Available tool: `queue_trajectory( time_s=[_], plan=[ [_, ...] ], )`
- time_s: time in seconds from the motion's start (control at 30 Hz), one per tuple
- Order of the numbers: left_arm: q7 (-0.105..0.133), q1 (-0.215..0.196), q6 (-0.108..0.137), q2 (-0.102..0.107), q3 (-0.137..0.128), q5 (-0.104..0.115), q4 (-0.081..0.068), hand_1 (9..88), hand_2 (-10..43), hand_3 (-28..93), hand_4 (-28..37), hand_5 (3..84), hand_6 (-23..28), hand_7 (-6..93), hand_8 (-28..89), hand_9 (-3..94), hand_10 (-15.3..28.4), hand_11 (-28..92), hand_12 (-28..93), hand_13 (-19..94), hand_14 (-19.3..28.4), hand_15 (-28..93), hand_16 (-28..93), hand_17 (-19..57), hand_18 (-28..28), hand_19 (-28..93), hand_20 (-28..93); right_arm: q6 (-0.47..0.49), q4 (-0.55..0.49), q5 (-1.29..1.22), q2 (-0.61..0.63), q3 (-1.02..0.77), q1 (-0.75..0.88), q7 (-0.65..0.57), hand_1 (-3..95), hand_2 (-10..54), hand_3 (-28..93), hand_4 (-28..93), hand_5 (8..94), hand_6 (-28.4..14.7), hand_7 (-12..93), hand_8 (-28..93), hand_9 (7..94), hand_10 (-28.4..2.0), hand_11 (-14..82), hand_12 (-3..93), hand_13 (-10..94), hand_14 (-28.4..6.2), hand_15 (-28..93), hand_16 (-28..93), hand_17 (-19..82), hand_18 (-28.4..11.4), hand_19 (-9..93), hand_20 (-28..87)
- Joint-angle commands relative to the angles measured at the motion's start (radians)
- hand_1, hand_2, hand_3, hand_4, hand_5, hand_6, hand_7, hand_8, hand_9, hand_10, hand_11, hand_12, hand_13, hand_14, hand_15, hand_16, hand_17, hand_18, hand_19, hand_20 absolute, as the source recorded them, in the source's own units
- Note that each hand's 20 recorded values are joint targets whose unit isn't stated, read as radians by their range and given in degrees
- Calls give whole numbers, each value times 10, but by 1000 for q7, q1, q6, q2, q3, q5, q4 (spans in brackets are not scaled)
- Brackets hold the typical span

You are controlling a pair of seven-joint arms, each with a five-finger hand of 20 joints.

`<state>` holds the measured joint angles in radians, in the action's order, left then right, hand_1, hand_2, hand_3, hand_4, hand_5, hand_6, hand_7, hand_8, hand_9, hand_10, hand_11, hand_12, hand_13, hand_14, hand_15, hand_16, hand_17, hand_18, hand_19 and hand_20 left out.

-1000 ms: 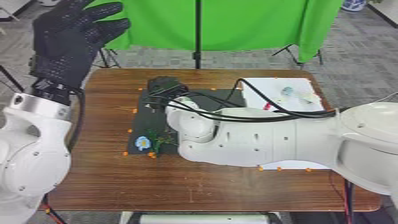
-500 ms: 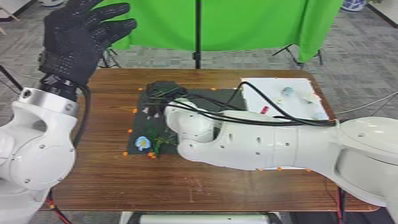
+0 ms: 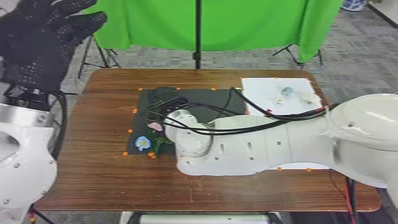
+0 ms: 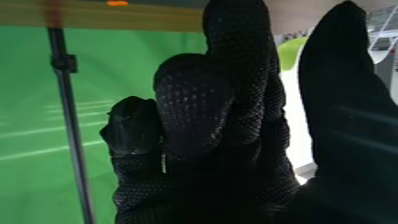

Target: Arrange flowers

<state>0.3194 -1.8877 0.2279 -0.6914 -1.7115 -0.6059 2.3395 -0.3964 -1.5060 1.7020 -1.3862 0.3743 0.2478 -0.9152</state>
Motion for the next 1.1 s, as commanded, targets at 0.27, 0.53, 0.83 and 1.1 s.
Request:
queue_trajectory(
  time_s=[0.27,0.53,0.83,1.1],
  plan=[
    [-43,-362,68,-60,-234,23,61,196,77,751,-283,309,72,99,-75,282,188,249,119,223,272,523,-96,-78,284,615,-1,107,-64,27,141,-150,-35,39,354,-95,672,-283,611,13,186,-132,802,-97,270,166,751,-58,667,174,409,-180,932,378],
    [-28,-499,113,-141,-340,55,61,193,75,754,-283,308,70,99,-74,286,187,250,119,223,271,521,-95,-84,284,610,-1,259,-153,17,309,-419,123,31,305,-42,761,-279,551,-21,162,-121,668,-156,209,143,659,-110,655,135,349,-197,929,297],
    [-8,-544,119,-180,-367,104,23,198,71,759,-282,315,67,103,-75,293,188,248,119,224,269,520,-94,-91,277,606,6,267,-234,63,486,-641,307,5,302,-31,771,-269,541,-28,153,-116,625,-174,183,137,641,-122,653,119,340,-200,932,266],
    [-4,-586,113,-210,-388,133,0,199,68,758,-283,318,66,106,-79,297,187,248,119,225,268,518,-93,-91,272,602,25,205,-283,146,663,-743,434,-49,308,-31,780,-265,534,-28,153,-115,599,-184,173,136,628,-127,657,113,335,-201,932,260]
  ],
)
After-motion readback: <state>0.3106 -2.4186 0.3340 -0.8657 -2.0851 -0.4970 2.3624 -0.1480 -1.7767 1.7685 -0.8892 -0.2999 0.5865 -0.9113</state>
